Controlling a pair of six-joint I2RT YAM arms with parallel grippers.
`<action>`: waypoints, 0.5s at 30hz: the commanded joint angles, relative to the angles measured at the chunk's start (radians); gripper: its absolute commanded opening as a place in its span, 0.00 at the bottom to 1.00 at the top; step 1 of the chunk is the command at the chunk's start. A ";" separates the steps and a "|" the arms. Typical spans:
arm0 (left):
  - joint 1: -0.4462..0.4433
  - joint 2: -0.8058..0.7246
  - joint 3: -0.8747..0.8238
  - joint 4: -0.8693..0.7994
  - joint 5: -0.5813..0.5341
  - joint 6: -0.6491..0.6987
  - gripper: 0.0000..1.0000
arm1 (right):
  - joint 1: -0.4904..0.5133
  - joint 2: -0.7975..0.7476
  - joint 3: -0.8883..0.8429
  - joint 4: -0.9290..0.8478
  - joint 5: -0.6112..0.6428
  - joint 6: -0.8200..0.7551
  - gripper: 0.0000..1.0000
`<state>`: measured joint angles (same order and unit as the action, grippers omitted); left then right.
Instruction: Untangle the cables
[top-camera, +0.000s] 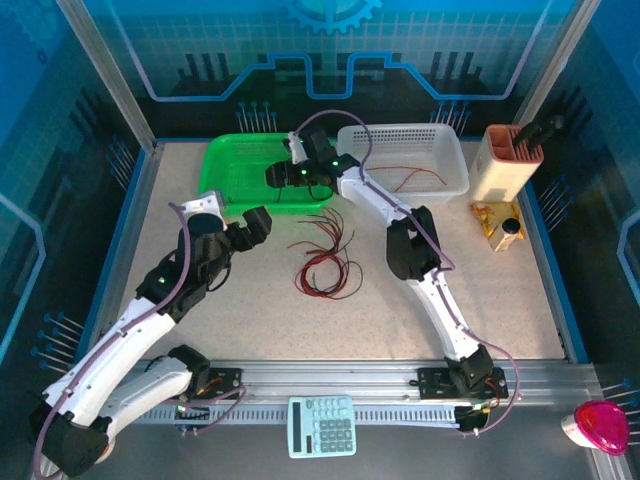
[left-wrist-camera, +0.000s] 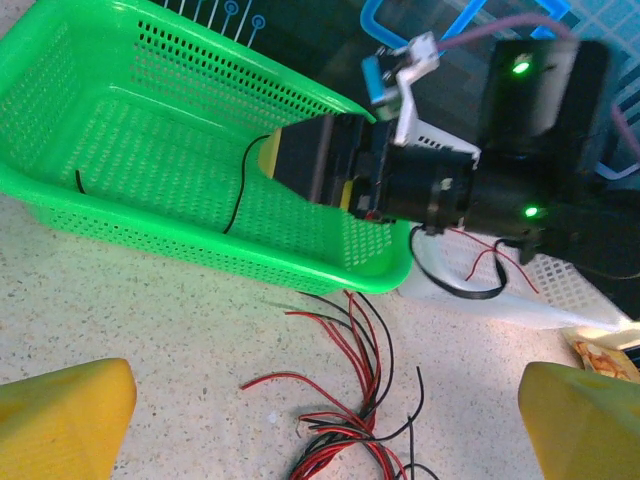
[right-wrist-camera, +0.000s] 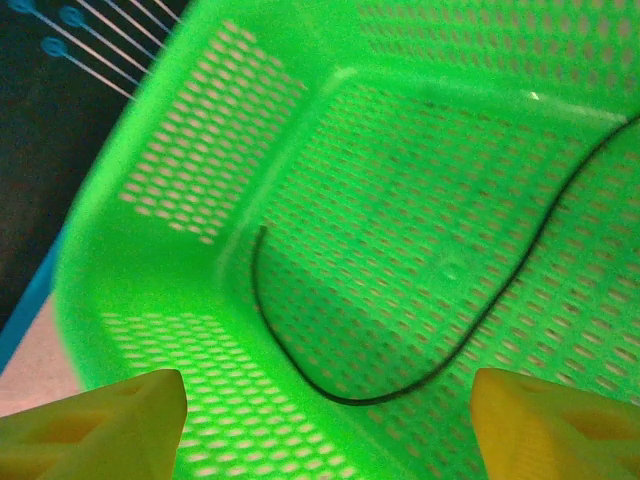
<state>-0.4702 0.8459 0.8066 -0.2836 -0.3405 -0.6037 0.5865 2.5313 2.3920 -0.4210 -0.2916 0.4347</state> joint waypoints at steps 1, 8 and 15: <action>0.008 -0.017 -0.007 0.000 -0.005 -0.010 0.99 | 0.011 -0.113 0.002 0.004 0.000 -0.031 0.76; 0.008 -0.015 0.000 -0.005 0.002 0.004 0.99 | -0.002 -0.190 -0.001 -0.047 0.146 -0.088 0.75; 0.011 0.114 0.089 -0.028 0.061 0.058 0.99 | -0.049 -0.359 -0.198 -0.027 0.215 -0.074 0.75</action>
<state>-0.4667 0.9066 0.8330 -0.2924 -0.3176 -0.5884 0.5652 2.2623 2.2715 -0.4362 -0.1345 0.3721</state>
